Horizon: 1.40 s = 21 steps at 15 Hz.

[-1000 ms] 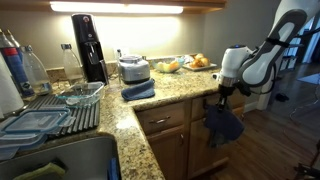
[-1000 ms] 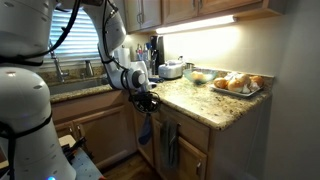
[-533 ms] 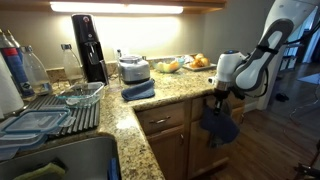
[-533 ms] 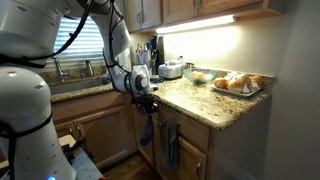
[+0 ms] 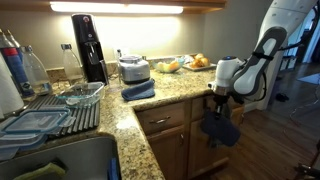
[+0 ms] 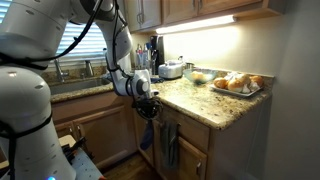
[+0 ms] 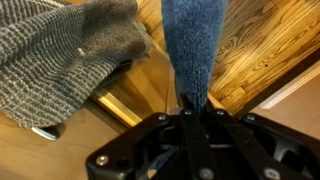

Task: Pick up the blue cloth on the right side of the counter, hang the cloth on the right drawer

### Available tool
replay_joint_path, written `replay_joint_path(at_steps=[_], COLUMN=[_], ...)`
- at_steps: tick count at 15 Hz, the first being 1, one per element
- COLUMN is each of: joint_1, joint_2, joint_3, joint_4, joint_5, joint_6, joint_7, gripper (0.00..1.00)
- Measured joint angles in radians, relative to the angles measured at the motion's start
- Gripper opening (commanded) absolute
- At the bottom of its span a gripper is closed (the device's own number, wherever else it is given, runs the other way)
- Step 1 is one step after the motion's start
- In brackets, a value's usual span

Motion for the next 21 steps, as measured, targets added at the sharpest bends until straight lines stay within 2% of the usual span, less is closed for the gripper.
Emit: replay_joint_path(at_steps=[2, 3, 4, 14, 17, 21], joint_1=[0.002, 0.003, 0.005, 0.009, 0.005, -0.044], joint_2=[0.004, 0.004, 0.004, 0.018, 0.011, -0.055], joint_3=[0.0, 0.0, 0.0, 0.004, 0.014, 0.105], joint_4=[0.001, 0.002, 0.003, 0.018, 0.016, -0.012], joint_5=[0.0, 0.0, 0.0, 0.002, 0.011, 0.1], joint_6=[0.0, 0.0, 0.0, 0.0, -0.009, -0.119], joint_7=[0.001, 0.001, 0.001, 0.002, 0.002, -0.003], gripper=[0.06, 0.27, 0.36, 0.98, 1.0, 1.0])
